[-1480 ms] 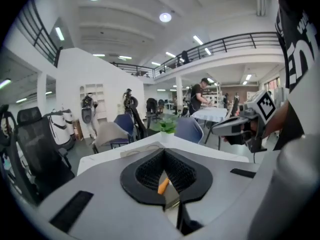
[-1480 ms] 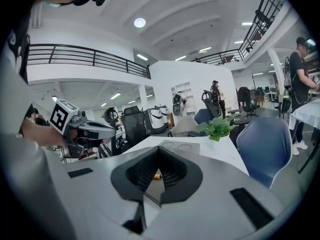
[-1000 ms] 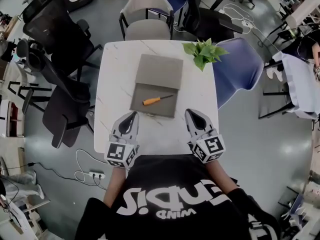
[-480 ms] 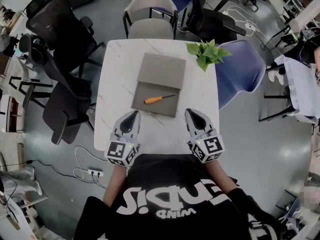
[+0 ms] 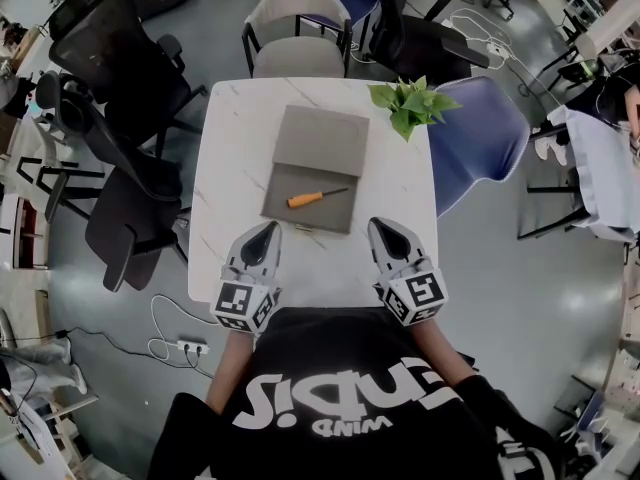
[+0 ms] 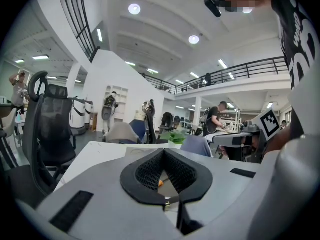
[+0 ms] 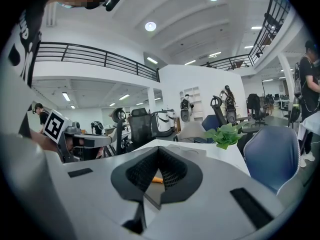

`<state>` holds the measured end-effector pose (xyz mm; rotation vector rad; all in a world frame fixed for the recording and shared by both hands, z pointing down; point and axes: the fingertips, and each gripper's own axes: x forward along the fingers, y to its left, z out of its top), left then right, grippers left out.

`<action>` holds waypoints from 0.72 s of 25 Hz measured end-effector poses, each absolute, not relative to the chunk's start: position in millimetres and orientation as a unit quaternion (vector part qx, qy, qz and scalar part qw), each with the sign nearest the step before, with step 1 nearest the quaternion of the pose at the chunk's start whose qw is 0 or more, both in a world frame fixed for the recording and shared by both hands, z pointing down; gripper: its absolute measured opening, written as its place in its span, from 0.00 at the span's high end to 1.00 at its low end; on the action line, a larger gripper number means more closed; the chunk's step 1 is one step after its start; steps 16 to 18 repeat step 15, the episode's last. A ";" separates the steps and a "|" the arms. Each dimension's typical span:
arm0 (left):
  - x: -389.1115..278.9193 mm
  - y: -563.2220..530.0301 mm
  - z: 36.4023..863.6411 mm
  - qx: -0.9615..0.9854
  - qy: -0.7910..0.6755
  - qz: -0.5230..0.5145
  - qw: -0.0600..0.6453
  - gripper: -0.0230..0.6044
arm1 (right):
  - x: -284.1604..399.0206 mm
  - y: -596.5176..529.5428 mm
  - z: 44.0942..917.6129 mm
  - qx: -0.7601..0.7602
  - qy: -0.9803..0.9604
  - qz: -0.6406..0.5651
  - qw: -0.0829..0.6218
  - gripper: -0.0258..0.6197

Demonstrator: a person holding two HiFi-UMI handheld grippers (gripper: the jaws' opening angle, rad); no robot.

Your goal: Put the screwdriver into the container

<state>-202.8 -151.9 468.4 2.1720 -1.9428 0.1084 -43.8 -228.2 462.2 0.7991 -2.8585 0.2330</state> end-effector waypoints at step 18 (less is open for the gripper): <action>-204.9 -157.4 468.2 0.739 -0.663 0.044 0.111 0.94 | -45.6 -231.6 462.2 0.265 -0.958 0.080 0.080 0.95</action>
